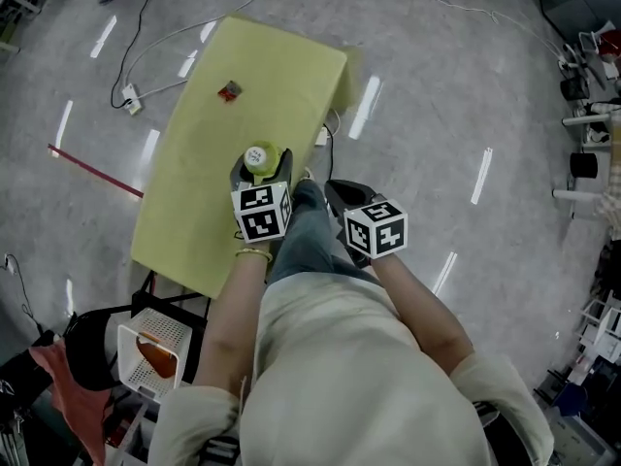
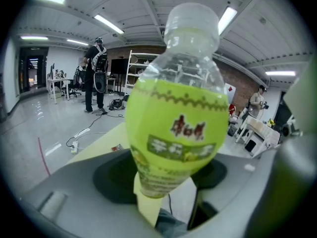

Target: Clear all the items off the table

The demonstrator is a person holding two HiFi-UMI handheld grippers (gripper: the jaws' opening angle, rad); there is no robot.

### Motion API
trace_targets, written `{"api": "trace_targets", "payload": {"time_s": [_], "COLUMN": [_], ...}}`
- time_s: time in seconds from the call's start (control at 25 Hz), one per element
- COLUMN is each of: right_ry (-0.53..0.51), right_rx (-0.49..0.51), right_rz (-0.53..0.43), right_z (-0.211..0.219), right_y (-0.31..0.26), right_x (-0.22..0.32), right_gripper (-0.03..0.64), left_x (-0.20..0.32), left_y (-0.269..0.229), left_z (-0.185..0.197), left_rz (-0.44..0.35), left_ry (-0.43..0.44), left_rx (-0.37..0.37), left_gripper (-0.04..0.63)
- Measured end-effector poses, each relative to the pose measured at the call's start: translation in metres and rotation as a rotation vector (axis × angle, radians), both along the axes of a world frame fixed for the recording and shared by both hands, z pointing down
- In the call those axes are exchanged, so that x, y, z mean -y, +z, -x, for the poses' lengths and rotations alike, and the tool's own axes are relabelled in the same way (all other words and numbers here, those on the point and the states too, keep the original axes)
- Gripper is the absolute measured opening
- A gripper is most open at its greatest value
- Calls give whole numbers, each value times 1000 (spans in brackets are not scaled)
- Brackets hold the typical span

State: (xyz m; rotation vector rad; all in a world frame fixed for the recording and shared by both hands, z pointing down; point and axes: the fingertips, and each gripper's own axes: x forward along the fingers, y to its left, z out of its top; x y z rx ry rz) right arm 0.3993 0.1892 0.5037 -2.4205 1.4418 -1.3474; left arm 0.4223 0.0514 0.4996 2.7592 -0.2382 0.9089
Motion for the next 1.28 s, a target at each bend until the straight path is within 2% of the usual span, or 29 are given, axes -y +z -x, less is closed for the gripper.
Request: {"api": "trace_targets", "payload": {"time_s": [0.24,0.44,0.76,1.0,1.28], "right_ry": [-26,-55,-124,-193,-329], "right_rx": [-35,-64,-97,-95,-93], "right_rz": [-15,-21,-17,-12,-12], "right_z": [31,53,90,122,163], "right_y": [-16,-27,-39,-44,-45], "right_x": [-6,-8,-1,8,31], "right_gripper": [-2,-2,-2,-2,-2], "left_x": [-13,-22,-25,-19,4], "left_y": [-29,-44,-56,-74,-81], "left_z": [46,86,144,186,245], "left_rz": [-10,15,21,35,9], "left_ry": [-13,-40,-83,-153,-282], "left_rx": [-24,-40,-55,-94,-103], "left_gripper": [296,296,296,296,296]}}
